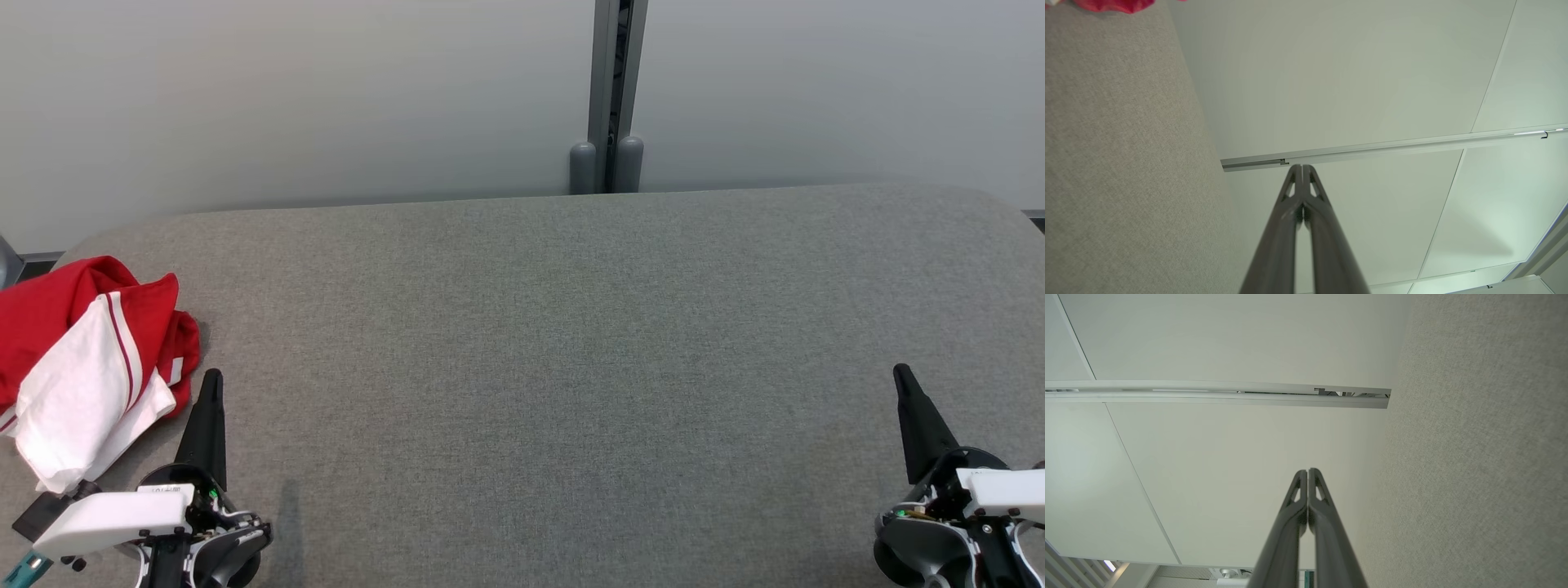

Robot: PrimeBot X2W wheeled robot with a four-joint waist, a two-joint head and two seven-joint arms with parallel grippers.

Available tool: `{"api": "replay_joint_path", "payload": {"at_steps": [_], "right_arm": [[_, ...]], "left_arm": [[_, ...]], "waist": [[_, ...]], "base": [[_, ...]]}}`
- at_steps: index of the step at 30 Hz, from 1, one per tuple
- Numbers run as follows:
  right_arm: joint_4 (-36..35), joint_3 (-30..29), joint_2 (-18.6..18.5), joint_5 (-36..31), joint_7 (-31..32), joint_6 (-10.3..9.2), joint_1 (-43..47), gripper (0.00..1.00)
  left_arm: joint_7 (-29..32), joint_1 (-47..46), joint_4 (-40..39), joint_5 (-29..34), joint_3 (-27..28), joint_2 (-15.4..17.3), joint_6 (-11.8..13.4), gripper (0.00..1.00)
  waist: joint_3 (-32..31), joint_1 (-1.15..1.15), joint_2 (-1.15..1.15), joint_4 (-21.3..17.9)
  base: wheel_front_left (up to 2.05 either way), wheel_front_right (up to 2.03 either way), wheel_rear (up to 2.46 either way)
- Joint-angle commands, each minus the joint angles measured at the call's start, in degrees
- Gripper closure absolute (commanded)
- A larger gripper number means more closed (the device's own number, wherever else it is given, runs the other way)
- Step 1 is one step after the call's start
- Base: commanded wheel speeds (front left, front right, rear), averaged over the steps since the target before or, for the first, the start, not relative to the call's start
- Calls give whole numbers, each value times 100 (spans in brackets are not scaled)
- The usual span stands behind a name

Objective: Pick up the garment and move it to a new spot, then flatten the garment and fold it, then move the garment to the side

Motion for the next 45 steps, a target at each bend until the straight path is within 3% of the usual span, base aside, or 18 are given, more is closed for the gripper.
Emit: {"api": "replay_joint_path", "payload": {"at_steps": [1, 36, 37, 45], "right_arm": [[-20, -4, -53, 13, 18, 2, 51, 100], [-20, -4, -53, 13, 18, 2, 51, 100], [0, 0, 0, 0, 0, -1, 1, 0], [77, 63, 33, -99, -114, -7, 84, 0]], "left_arm": [[16, -76, -20, -7, 14, 29, -22, 100], [16, -76, -20, -7, 15, 30, -22, 100], [0, 0, 0, 0, -1, 0, 0, 0], [-146, 90, 184, 128, -81, -38, 2, 0]], "waist": [[0, 0, 0, 0], [0, 0, 0, 0], [0, 0, 0, 0], [6, 0, 0, 0]], "base": [[0, 0, 0], [0, 0, 0], [0, 0, 0], [0, 0, 0]]}}
